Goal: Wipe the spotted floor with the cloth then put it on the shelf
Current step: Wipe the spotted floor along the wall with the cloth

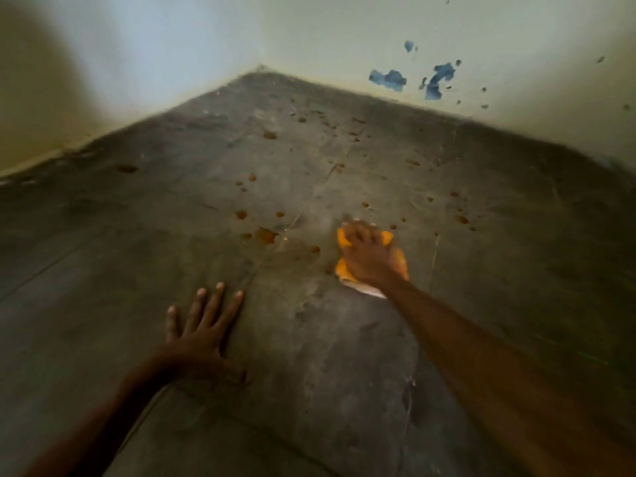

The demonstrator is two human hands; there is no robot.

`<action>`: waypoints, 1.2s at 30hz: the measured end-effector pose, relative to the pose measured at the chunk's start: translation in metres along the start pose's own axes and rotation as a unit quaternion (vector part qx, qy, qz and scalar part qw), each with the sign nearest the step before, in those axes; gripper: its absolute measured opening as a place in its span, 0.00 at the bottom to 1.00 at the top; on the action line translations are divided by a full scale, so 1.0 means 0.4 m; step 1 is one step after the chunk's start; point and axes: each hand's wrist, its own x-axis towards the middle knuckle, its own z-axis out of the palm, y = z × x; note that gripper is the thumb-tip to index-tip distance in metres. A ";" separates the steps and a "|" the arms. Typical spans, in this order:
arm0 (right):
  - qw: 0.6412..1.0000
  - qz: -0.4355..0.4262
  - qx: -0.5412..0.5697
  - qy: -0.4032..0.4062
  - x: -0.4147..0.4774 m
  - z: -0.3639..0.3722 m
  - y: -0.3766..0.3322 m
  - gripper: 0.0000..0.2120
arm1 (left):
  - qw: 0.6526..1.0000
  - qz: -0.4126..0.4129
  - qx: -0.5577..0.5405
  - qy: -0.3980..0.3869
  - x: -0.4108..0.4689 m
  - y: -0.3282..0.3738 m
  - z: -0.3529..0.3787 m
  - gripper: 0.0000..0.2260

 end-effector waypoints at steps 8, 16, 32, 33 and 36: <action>0.956 -0.272 -0.107 -0.009 -0.182 0.044 -0.061 0.31 | 0.999 0.003 -0.003 0.054 -0.006 0.003 0.007 0.62; 0.976 -0.209 -0.051 -0.022 0.002 0.059 -0.363 0.30 | 0.995 0.000 -0.006 0.100 0.011 -0.018 0.037 0.64; 0.972 -0.226 -0.054 0.025 0.084 0.075 -0.456 0.28 | 0.990 -0.033 -0.054 0.124 0.002 -0.013 0.036 0.65; 0.963 -0.264 -0.047 0.018 0.016 0.090 -0.434 0.29 | 0.990 -0.055 -0.056 0.120 -0.002 -0.038 0.012 0.66; 0.963 -0.268 -0.027 -0.006 -0.003 0.094 -0.346 0.30 | 0.977 -0.153 -0.101 0.112 0.008 -0.176 -0.089 0.73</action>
